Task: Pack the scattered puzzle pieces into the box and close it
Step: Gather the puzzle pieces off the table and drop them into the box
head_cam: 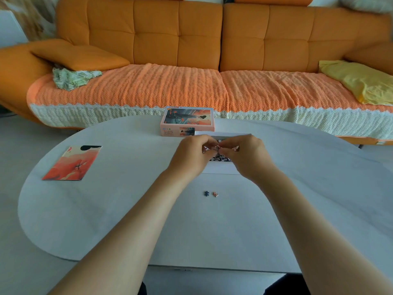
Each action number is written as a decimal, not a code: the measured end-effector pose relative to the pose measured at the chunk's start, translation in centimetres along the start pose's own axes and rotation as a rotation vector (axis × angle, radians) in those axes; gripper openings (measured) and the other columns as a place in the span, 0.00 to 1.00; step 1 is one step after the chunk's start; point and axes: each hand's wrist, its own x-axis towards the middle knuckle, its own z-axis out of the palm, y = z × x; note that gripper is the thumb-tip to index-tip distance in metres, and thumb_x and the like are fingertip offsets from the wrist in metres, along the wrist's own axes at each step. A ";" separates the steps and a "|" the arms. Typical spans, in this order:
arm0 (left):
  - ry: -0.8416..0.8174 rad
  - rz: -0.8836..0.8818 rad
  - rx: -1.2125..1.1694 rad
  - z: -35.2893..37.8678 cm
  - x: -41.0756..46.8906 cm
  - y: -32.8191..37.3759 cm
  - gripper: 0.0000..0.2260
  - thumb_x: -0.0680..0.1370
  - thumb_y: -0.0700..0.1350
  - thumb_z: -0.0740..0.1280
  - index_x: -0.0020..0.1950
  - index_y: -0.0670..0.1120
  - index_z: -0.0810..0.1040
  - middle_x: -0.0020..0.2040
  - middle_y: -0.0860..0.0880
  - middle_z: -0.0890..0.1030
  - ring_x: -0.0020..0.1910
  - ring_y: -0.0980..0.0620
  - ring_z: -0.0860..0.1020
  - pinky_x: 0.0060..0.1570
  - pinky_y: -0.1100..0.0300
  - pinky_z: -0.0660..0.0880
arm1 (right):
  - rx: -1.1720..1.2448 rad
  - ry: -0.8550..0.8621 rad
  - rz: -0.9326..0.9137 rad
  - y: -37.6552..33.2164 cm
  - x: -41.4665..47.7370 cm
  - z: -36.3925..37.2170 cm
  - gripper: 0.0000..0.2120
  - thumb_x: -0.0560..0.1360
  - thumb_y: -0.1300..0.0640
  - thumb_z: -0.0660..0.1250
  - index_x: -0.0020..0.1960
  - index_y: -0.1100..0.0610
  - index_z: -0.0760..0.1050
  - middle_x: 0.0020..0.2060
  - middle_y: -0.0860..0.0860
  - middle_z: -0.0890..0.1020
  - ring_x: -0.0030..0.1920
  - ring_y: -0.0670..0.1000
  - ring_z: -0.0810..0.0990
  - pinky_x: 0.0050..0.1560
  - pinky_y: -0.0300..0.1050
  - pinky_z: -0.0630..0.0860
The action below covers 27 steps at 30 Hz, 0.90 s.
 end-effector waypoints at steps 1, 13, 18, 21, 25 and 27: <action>-0.012 0.028 0.099 0.4 0.2 -0.5 0.08 0.76 0.47 0.70 0.54 0.52 0.84 0.48 0.54 0.84 0.49 0.53 0.76 0.48 0.56 0.74 | -0.070 -0.023 0.016 0.1 0.1 0.0 0.07 0.74 0.50 0.70 0.51 0.44 0.84 0.41 0.45 0.83 0.43 0.47 0.80 0.43 0.46 0.79; -0.023 0.282 0.227 -1.6 -3.4 -2.0 0.02 0.74 0.45 0.69 0.45 0.52 0.80 0.41 0.58 0.76 0.42 0.59 0.72 0.38 0.61 0.72 | -0.237 -0.472 -0.102 1.3 -2.9 -0.2 0.09 0.70 0.47 0.75 0.50 0.44 0.84 0.41 0.40 0.82 0.39 0.37 0.78 0.41 0.32 0.73; -0.361 0.136 0.298 -1.6 -5.5 -2.5 0.09 0.72 0.54 0.71 0.51 0.57 0.82 0.46 0.59 0.75 0.43 0.61 0.71 0.43 0.61 0.72 | -0.254 -0.472 -0.095 1.4 -3.7 0.9 0.04 0.69 0.47 0.75 0.44 0.42 0.84 0.39 0.39 0.81 0.42 0.40 0.79 0.45 0.40 0.78; -0.402 0.082 0.242 -1.9 -5.7 -2.6 0.07 0.72 0.54 0.72 0.50 0.60 0.83 0.47 0.59 0.75 0.47 0.61 0.72 0.48 0.59 0.73 | -0.227 -0.483 -0.085 1.4 -3.8 1.0 0.02 0.69 0.50 0.74 0.39 0.43 0.82 0.37 0.39 0.82 0.41 0.41 0.80 0.45 0.42 0.79; -0.432 0.045 0.187 -1.9 -5.6 -2.4 0.06 0.72 0.52 0.73 0.49 0.60 0.83 0.45 0.58 0.76 0.44 0.60 0.74 0.48 0.55 0.75 | -0.175 -0.407 -0.088 1.3 -3.4 0.4 0.04 0.70 0.54 0.73 0.39 0.46 0.81 0.37 0.41 0.82 0.36 0.39 0.78 0.41 0.39 0.78; -0.448 0.024 0.159 -1.8 -5.5 -2.3 0.08 0.72 0.51 0.73 0.50 0.60 0.83 0.45 0.57 0.77 0.44 0.60 0.75 0.49 0.55 0.75 | -0.132 -0.228 -0.080 1.4 -2.8 -0.1 0.03 0.71 0.53 0.72 0.40 0.46 0.81 0.38 0.40 0.82 0.33 0.37 0.76 0.38 0.37 0.74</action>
